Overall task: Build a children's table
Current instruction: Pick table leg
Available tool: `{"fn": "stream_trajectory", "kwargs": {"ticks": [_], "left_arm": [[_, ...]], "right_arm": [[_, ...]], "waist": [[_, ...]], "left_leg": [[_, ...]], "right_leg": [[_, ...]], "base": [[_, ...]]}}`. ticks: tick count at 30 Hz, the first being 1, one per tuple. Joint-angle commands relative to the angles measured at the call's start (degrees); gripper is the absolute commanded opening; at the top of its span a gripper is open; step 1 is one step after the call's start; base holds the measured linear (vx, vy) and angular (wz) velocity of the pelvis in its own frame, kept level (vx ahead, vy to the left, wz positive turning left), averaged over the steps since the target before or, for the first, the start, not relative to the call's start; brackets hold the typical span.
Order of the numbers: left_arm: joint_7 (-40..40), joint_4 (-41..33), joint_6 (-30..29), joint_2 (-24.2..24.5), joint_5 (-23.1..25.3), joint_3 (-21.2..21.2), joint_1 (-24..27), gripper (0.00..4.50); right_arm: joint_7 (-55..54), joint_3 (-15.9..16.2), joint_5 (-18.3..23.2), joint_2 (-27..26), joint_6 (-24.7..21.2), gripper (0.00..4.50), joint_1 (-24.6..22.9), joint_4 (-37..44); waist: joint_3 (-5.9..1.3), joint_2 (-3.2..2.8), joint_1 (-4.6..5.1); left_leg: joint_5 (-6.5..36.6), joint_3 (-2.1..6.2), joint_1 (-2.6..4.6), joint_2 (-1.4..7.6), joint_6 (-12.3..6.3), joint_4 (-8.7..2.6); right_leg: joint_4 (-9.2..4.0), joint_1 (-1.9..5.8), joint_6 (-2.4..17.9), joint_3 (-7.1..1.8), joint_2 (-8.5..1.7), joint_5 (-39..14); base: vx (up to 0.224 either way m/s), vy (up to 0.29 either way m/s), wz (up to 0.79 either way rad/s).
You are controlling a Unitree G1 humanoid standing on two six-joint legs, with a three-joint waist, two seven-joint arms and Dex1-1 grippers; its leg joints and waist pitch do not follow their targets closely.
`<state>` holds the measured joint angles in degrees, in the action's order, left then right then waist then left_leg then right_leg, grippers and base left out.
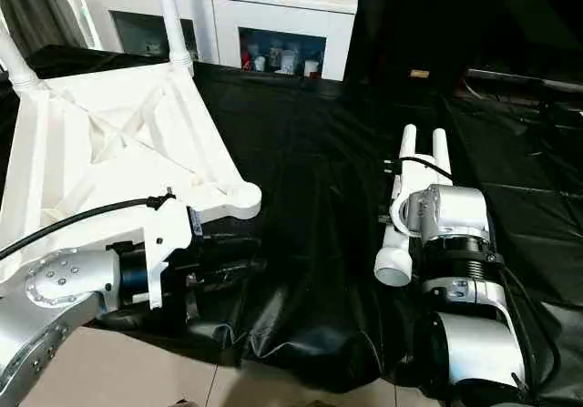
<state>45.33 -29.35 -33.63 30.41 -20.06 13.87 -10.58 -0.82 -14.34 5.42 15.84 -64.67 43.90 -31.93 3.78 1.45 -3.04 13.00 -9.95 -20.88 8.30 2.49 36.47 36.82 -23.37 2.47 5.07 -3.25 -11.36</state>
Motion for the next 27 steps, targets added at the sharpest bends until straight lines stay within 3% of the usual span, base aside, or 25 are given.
{"fn": "stream_trajectory", "kwargs": {"ticks": [1, 10, 12, 16, 21, 24, 25, 27], "left_arm": [[-0.2, -1.35, 0.19, 0.6, 0.96, 0.44, -1.35, 1.96], [0.64, -1.62, -0.75, 2.08, 0.81, 1.08, -1.09, 2.72], [0.71, -1.56, -0.9, 2.19, 0.84, 1.14, -1.26, 2.83], [0.91, -1.2, -0.69, 2.6, 0.77, 1.03, -1.4, 3.24], [1.01, -0.08, 0.06, 2.49, 1.0, 0.77, -2.23, 3.63], [0.2, 0.8, 0.31, 1.84, 1.12, -0.16, -2.95, 3.9], [-3.1, 3.11, -0.9, -0.3, 1.24, -2.08, -4.84, 4.01], [-7.49, 6.38, -2.19, -3.45, 0.92, -4.95, -7.13, 4.07]], "right_arm": [[-0.19, -1.01, 0.74, 0.15, -0.48, 3.03, -0.33, -0.44], [-0.39, -2.23, 1.31, -0.76, -0.98, 2.37, -1.83, 0.24], [-0.43, -3.8, 2.28, -1.15, -1.68, 2.17, -1.87, -0.07], [-0.5, -4.21, 2.35, -1.43, -1.89, 1.87, -2.76, 0.79], [-1.33, -5.9, 3.27, -2.31, -2.27, 1.84, -3.91, 3.94], [-1.7, -8.32, 4.79, -3.46, 0.98, 1.83, -3.77, 7.23], [0.9, -9.59, 7.35, -4.41, 7.38, 1.83, -4.24, 11.65], [4.94, -6.88, 7.91, -3.89, 11.55, 1.83, -5.18, 16.19]], "waist": [[-3.79, 0.43, -0.06], [-3.85, 0.22, -0.13], [-3.82, 0.26, -0.07], [-3.77, -0.15, -0.06], [-3.87, -0.75, -0.13], [-3.91, -0.85, -0.16], [-3.95, -1.29, -0.21], [-4.03, -1.31, -0.42]], "left_leg": [[2.15, 1.43, 0.09, 4.19, 0.73, -4.44], [2.05, 1.48, 0.03, 4.23, 0.97, -4.43], [2.46, 1.44, 0.07, 4.2, 1.08, -4.42], [3.36, 1.49, 0.18, 4.17, 1.5, -4.47], [3.54, 1.62, 0.24, 4.21, 1.96, -4.53], [4.1, 1.64, 0.28, 4.17, 2.04, -4.61], [4.02, 1.74, 0.24, 4.12, 2.13, -4.55], [4.92, 1.68, 0.39, 4.19, 1.53, -4.44]], "right_leg": [[-4.68, 3.53, 7.48, -4.33, -5.42, -12.27], [-4.67, 3.65, 7.76, -4.24, -5.5, -11.89], [-4.72, 3.6, 7.7, -4.28, -5.47, -12.31], [-4.92, 3.5, 7.49, -4.21, -5.39, -13.27], [-4.87, 3.58, 7.59, -4.19, -5.32, -11.69], [-4.87, 3.6, 7.83, -4.16, -5.3, -11.43], [-4.73, 3.67, 7.98, -4.12, -5.38, -11.29], [-5.14, 3.92, 7.69, -4.12, -5.49, -11.53]], "base": [[0.0, 0.0, 0.0], [0.0, 0.0, 0.0], [0.0, 0.0, 0.0], [0.0, 0.0, 0.0], [0.0, 0.0, 0.0], [0.0, 0.0, 0.0], [0.0, 0.0, 0.0], [0.0, 0.0, 0.0]]}}
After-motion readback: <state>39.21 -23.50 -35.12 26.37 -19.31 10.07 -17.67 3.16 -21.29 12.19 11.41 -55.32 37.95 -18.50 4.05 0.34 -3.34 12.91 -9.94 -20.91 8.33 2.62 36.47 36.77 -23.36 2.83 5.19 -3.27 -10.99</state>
